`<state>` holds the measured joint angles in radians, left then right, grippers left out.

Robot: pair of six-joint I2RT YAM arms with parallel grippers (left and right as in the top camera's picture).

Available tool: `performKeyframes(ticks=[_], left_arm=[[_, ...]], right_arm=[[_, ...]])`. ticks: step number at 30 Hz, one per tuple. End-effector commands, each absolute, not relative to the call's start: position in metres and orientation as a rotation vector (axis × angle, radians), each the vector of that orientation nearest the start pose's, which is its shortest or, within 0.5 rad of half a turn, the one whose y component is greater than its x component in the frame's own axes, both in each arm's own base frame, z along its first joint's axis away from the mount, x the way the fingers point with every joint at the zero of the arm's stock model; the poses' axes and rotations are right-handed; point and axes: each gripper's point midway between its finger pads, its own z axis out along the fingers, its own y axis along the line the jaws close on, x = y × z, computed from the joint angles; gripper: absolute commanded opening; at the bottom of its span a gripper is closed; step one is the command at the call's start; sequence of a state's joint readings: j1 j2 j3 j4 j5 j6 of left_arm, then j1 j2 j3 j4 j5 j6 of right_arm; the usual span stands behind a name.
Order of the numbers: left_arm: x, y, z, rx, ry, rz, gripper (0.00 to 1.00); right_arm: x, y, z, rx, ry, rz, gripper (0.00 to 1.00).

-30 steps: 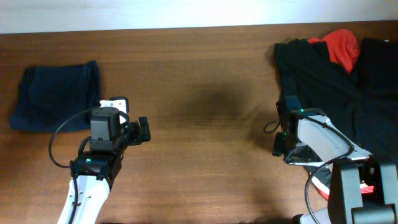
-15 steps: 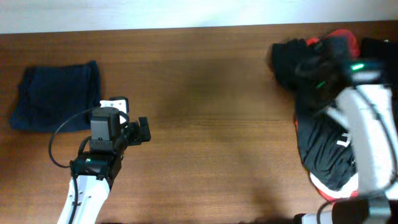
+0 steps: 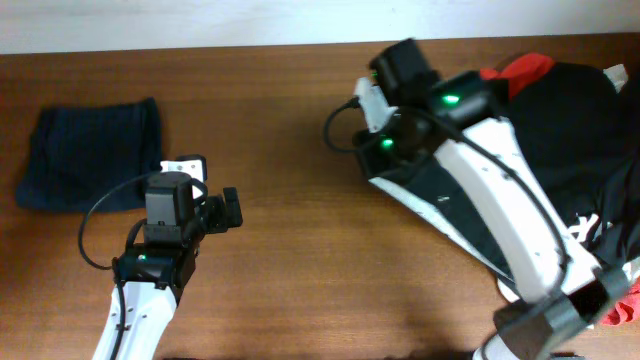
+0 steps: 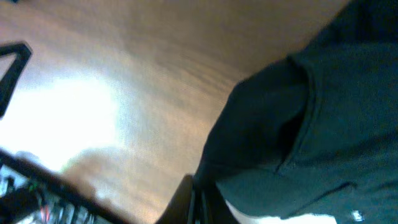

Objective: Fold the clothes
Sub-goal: 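Pull the black shorts left onto the open table with the right gripper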

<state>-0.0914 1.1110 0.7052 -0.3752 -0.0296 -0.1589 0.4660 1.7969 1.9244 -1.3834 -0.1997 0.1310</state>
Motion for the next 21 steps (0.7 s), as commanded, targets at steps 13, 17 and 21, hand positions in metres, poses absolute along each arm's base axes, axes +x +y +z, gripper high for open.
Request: performKeyframes(ticks=[13,17,21], left_arm=[[0.328,-0.045,0.144,-0.041,2.335,-0.24,0.99],[0.331,-0.072,0.14,0.028,2.336,-0.422,0.99],[0.345,-0.094,0.108,0.082,2.386,-0.558,0.99]], right_arm=[[0.369,0.211,0.169,-0.349,2.912,0.158,0.96],[0.361,0.124,0.176,-0.071,3.052,0.077,0.99],[0.35,0.08,0.174,0.082,3.144,0.034,0.99]])
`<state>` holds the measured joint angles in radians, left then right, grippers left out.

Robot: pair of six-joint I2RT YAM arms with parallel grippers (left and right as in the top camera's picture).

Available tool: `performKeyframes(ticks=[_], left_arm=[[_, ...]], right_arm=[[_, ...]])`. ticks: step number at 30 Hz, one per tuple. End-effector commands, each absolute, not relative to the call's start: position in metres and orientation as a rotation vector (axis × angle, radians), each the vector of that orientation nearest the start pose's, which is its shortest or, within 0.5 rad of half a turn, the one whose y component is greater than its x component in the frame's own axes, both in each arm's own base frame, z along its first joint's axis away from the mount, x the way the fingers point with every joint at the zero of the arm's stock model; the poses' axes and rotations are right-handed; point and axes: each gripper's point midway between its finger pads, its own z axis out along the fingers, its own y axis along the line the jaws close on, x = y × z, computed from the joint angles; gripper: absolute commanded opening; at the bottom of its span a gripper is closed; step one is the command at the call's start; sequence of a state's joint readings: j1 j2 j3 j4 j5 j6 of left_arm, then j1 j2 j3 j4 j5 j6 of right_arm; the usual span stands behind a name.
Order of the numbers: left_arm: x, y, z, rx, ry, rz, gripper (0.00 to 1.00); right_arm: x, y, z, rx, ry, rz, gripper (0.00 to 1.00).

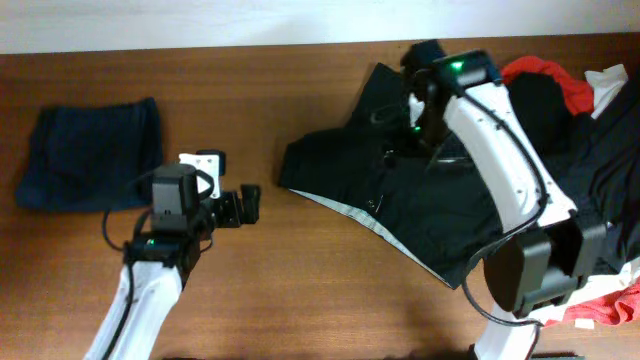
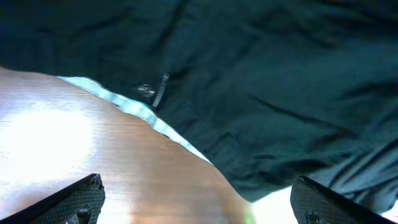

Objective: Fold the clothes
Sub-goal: 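Pull the black shorts left onto the open table with the right gripper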

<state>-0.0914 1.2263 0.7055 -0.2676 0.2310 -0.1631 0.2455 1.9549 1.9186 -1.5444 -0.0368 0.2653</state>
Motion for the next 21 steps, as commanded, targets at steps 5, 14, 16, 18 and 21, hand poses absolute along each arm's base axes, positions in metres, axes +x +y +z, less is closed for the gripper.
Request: performKeyframes(ticks=[5,14,16,18,21], left_arm=[[0.373,-0.124,0.063,0.162,2.368,-0.758,0.98],[0.384,-0.184,0.012,0.216,2.347,-0.847,0.02],[0.391,-0.169,0.015,0.168,2.343,-0.823,0.01],[0.411,-0.119,0.032,0.019,2.338,-0.761,0.01],[0.462,-0.036,0.083,-0.181,2.255,-0.658,0.01]], right_arm=[[0.347,0.068,0.174,0.133,3.162,0.027,0.99],[0.342,0.067,0.174,0.134,3.183,0.018,0.99],[0.341,0.065,0.174,0.135,3.185,0.005,0.99],[0.341,0.058,0.174,0.136,3.182,-0.057,0.99],[0.342,0.058,0.174,0.142,3.178,-0.059,0.99]])
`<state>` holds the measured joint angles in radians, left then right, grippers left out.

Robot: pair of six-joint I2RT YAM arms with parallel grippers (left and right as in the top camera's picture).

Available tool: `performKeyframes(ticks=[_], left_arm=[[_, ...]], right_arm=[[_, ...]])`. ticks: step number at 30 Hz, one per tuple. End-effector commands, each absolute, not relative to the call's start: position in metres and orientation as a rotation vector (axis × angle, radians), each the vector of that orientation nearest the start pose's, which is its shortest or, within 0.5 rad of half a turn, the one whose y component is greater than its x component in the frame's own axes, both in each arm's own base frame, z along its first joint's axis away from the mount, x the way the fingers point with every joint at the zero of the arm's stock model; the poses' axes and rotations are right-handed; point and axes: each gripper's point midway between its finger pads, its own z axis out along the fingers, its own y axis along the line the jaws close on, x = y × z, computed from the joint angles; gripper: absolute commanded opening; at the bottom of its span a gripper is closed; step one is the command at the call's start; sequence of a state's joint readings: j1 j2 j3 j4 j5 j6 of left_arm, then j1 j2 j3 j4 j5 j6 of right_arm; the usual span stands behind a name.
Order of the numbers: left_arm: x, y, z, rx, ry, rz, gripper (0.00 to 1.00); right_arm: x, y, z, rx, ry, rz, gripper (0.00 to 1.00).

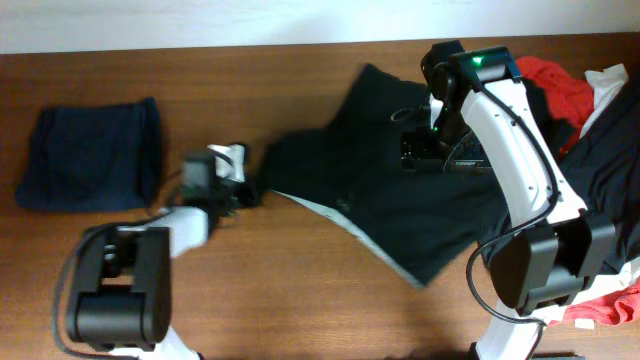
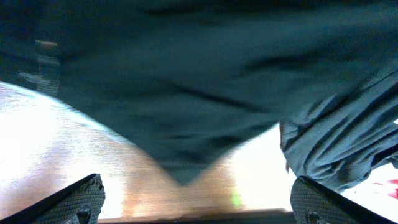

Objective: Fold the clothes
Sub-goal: 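Pull the black shorts left onto the open table with the right gripper, then grasp the shorts' left edge with the left gripper and spread it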

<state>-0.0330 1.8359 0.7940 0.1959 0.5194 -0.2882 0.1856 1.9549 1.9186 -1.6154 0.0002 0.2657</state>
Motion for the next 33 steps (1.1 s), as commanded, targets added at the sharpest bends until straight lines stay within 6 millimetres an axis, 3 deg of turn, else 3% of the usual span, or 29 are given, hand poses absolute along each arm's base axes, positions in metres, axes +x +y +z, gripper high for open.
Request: performKeyframes(ticks=[1,3,4,5,7,9,11,12,15,17,20,24,26,27,28,29,31,33], left_arm=[[0.48,-0.012,0.109,-0.218,2.213,-0.627,0.02],[0.496,0.011,0.14,-0.246,2.17,-0.598,0.72],[0.498,0.018,0.147,-0.269,2.183,-0.594,0.99],[0.49,0.019,0.14,-0.306,2.245,-0.607,0.99],[0.448,0.007,0.103,-0.419,2.469,-0.664,0.99],[0.388,-0.022,0.073,-0.517,2.747,-0.73,0.99],[0.357,-0.047,0.065,-0.505,2.89,-0.759,0.99],[0.337,-0.071,0.058,-0.447,2.977,-0.772,0.99],[0.301,-0.128,0.039,-0.263,3.097,-0.793,0.99],[0.287,-0.149,0.028,-0.274,3.128,-0.795,0.99],[0.252,-0.198,0.005,-0.281,3.168,-0.853,0.94],[0.232,-0.235,-0.001,-0.22,3.166,-0.887,0.89],[0.221,-0.243,-0.002,-0.258,3.198,-0.877,0.81],[0.219,-0.244,-0.002,-0.277,3.207,-0.873,0.64],[0.218,-0.242,-0.003,-0.283,3.213,-0.853,0.18],[0.217,-0.238,-0.005,-0.299,3.222,-0.822,0.01],[0.217,-0.209,-0.014,-0.398,3.254,-0.63,0.0],[0.228,-0.154,-0.017,-0.469,3.25,-0.413,0.0]], right_arm=[[0.342,0.058,0.174,0.141,3.178,-0.059,0.99],[0.342,0.058,0.174,0.141,3.178,-0.059,0.99],[0.342,0.058,0.174,0.141,3.178,-0.059,0.99],[0.342,0.058,0.174,0.141,3.178,-0.059,0.99],[0.342,0.058,0.174,0.141,3.176,-0.059,0.99],[0.344,0.058,0.174,0.141,3.167,-0.056,0.99],[0.346,0.059,0.174,0.141,3.162,-0.053,0.99],[0.346,0.059,0.174,0.141,3.162,-0.054,0.99],[0.345,0.059,0.174,0.141,3.163,-0.054,0.99],[0.345,0.059,0.174,0.141,3.163,-0.054,0.99],[0.345,0.059,0.174,0.14,3.163,-0.054,0.99],[0.345,0.059,0.174,0.14,3.164,-0.054,0.99],[0.345,0.059,0.174,0.14,3.164,-0.054,0.99],[0.345,0.059,0.174,0.14,3.164,-0.054,0.99],[0.345,0.059,0.174,0.14,3.164,-0.054,0.99],[0.345,0.059,0.174,0.139,3.164,-0.055,0.99],[0.345,0.058,0.174,0.139,3.164,-0.056,0.99],[0.345,0.057,0.174,0.139,3.161,-0.072,0.99]])
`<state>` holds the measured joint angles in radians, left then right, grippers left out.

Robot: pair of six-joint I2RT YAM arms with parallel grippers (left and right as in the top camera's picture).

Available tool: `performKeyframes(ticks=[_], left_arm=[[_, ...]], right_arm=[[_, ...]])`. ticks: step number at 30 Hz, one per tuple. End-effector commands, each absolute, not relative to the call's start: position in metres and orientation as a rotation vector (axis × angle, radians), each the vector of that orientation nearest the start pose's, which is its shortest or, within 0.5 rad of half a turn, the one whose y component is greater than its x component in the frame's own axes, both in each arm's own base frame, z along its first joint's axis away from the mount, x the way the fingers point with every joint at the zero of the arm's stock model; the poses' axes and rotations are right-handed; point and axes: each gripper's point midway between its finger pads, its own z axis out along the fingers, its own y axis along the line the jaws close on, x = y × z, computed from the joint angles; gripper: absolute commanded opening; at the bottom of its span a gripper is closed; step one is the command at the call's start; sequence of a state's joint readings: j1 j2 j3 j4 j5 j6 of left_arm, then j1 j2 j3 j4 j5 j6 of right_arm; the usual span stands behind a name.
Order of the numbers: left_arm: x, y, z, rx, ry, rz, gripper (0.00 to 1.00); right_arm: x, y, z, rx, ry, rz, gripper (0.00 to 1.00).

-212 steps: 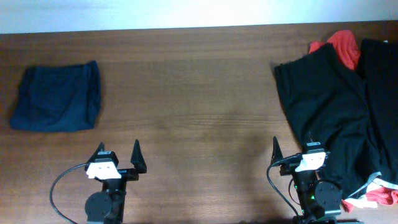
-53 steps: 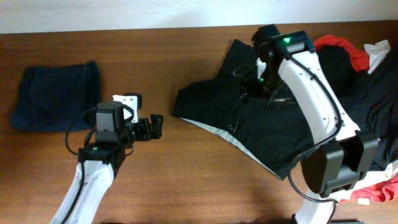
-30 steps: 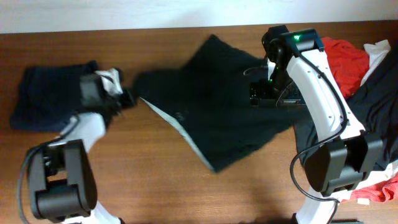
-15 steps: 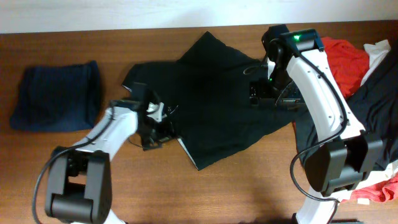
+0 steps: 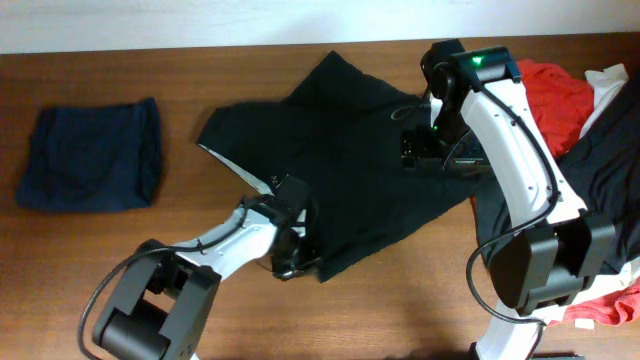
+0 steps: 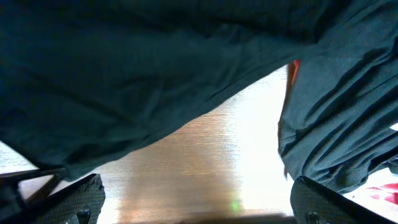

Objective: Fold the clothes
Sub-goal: 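Grasp the shorts' left edge with the left gripper and spread it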

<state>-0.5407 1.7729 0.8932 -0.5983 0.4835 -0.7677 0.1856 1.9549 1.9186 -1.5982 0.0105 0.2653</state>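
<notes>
A black garment (image 5: 340,170) lies spread across the middle of the table, a pale inner edge showing at its left corner. My left gripper (image 5: 296,252) is low at the garment's front edge; dark on dark, its jaws cannot be made out. My right gripper (image 5: 420,150) hovers over the garment's right part. In the right wrist view the right gripper (image 6: 199,208) is open and empty, its fingers (image 6: 78,200) far apart, with the black garment (image 6: 124,81) and bare wood below.
A folded navy garment (image 5: 90,155) lies at the far left. At the right edge is a pile of clothes (image 5: 600,130), with a red piece (image 5: 545,85) and a white one. Another dark garment (image 6: 342,112) hangs at the right of the right wrist view.
The black garment now lies farther left, its left corner close to the navy garment. My left gripper has gone from the garment's left tip to its front edge. The right arm has not moved.
At first my right gripper seemed shut on the black garment beside the pile. Then the garment lay on the table with the right gripper open above it. Then my left gripper was at its left tip. Now the garment lies spread farther left.
</notes>
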Motion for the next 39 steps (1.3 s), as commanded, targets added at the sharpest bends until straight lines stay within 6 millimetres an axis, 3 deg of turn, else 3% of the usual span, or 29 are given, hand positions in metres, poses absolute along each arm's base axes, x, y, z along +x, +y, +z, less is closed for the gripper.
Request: performKeyframes(ticks=[1,3,5,6,8,11,15,17,19,23,28,30,34,36,38,39], left_arm=[[0.234,-0.132,-0.015,-0.512,3.237,-0.362,0.0],[0.254,-0.059,-0.004,-0.68,3.149,-0.224,0.0],[0.27,-0.004,0.01,-0.839,3.041,-0.214,0.0],[0.274,0.035,0.02,-1.006,2.951,-0.22,0.0],[0.266,0.059,0.026,-1.183,2.883,-0.336,0.0],[0.243,0.063,0.027,-1.283,2.918,-0.416,0.0],[0.236,0.062,0.026,-1.251,2.96,-0.392,0.0],[0.236,0.062,0.026,-1.251,2.96,-0.392,0.0],[0.236,0.062,0.026,-1.251,2.96,-0.392,0.0],[0.236,0.062,0.026,-1.251,2.959,-0.391,0.0],[0.238,0.063,0.026,-1.246,2.952,-0.391,0.0],[0.238,0.063,0.026,-1.246,2.952,-0.391,0.0],[0.238,0.063,0.026,-1.247,2.952,-0.391,0.0],[0.238,0.063,0.026,-1.246,2.952,-0.391,0.0],[0.238,0.063,0.026,-1.246,2.952,-0.391,0.0],[0.239,0.063,0.026,-1.244,2.95,-0.39,0.0]], right_arm=[[0.345,0.057,0.174,0.14,3.162,-0.072,0.99],[0.345,0.054,0.174,0.153,3.164,-0.071,0.99],[0.343,0.052,0.174,0.2,3.173,-0.058,0.99],[0.341,0.052,0.173,0.248,3.183,-0.036,0.99],[0.336,0.064,0.169,0.341,3.207,0.075,0.99],[0.326,0.092,0.155,0.388,3.271,0.315,0.99],[0.298,0.119,0.106,0.378,3.385,0.467,0.99],[0.301,0.124,0.08,0.379,3.354,0.499,0.98],[0.322,0.129,0.081,0.141,3.256,0.553,0.99],[0.412,0.148,0.114,-0.451,2.79,0.536,0.99],[0.472,0.177,0.107,-0.593,2.526,0.473,0.99],[0.499,0.194,0.089,-0.611,2.439,0.475,0.99],[0.52,0.226,0.034,-0.66,2.378,0.49,0.99],[0.522,0.241,0.018,-0.69,2.357,0.5,0.98],[0.518,0.253,0.005,-0.714,2.357,0.494,0.9],[0.518,0.253,-0.003,-0.715,2.372,0.445,0.79]])
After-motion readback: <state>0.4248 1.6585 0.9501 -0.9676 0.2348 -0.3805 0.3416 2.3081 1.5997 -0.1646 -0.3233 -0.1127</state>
